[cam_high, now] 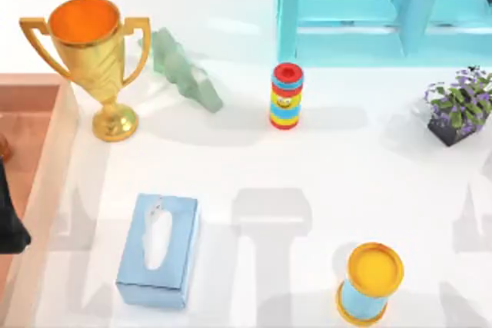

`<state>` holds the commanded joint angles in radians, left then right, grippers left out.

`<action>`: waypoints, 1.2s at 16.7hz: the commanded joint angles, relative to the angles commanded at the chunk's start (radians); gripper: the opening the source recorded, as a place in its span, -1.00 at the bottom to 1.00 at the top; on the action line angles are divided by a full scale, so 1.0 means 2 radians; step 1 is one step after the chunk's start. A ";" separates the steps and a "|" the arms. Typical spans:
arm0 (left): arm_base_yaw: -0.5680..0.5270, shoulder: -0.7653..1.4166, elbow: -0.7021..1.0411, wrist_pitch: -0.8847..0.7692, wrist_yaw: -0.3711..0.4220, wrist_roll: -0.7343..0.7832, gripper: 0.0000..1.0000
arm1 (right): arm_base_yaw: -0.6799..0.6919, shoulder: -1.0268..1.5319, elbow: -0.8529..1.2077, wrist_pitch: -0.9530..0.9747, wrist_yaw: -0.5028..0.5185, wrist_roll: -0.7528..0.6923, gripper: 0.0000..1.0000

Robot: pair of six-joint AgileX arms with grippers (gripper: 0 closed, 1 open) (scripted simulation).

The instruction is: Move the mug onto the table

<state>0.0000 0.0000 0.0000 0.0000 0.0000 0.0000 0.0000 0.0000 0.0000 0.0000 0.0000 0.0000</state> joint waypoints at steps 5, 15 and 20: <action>0.007 0.033 0.032 -0.032 0.000 0.008 1.00 | 0.000 0.000 0.000 0.000 0.000 0.000 1.00; 0.074 0.425 0.351 -0.349 0.001 0.082 1.00 | 0.000 0.000 0.000 0.000 0.000 0.000 1.00; 0.111 0.646 0.518 -0.514 0.000 0.120 1.00 | 0.000 0.000 0.000 0.000 0.000 0.000 1.00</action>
<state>0.2213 1.2912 1.0356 -1.0289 0.0007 0.2397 0.0000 0.0000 0.0000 0.0000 0.0000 0.0000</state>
